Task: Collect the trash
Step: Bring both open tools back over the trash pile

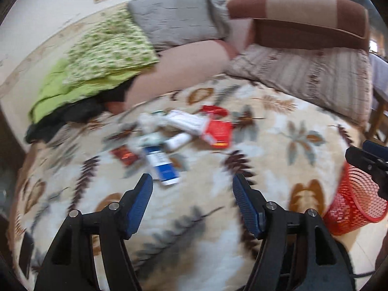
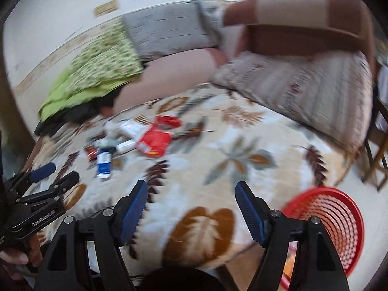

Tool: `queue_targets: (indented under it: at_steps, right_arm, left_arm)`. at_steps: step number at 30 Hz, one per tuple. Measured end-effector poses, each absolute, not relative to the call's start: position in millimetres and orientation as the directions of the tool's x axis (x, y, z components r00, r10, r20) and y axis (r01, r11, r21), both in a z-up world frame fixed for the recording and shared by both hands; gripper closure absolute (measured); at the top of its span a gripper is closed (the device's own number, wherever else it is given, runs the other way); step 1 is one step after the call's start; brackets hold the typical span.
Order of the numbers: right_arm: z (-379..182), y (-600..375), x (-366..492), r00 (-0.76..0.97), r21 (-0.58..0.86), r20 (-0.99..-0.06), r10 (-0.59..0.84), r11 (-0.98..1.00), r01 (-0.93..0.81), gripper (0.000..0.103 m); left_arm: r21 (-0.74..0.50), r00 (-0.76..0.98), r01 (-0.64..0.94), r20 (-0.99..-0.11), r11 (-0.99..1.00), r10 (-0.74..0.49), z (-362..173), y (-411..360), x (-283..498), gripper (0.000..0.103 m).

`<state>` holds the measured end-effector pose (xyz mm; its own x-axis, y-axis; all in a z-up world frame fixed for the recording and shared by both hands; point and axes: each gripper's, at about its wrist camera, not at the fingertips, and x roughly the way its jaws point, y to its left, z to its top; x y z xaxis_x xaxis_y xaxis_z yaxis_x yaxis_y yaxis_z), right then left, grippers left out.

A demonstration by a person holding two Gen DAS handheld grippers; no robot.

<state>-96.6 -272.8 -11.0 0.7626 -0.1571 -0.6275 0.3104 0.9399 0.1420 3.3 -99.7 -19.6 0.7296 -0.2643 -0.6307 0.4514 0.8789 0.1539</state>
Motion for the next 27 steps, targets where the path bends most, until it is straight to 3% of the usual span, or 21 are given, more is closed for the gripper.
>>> queue_targets:
  at_steps: [11,27]
  right_arm:
    - [-11.8,-209.5,-54.8,0.756,0.035,-0.645,-0.111,0.984,0.174,0.024]
    - [-28.3,-204.6,-34.6,0.728,0.043,-0.680,-0.085,0.987,0.156,0.024]
  left_arm:
    - [0.137,0.752,0.331,-0.636,0.934,-0.173,-24.5,-40.6,14.5,0.035]
    - [0.124,0.727,0.304,-0.671,0.945,-0.146,-36.8,-33.6,31.3,0.035]
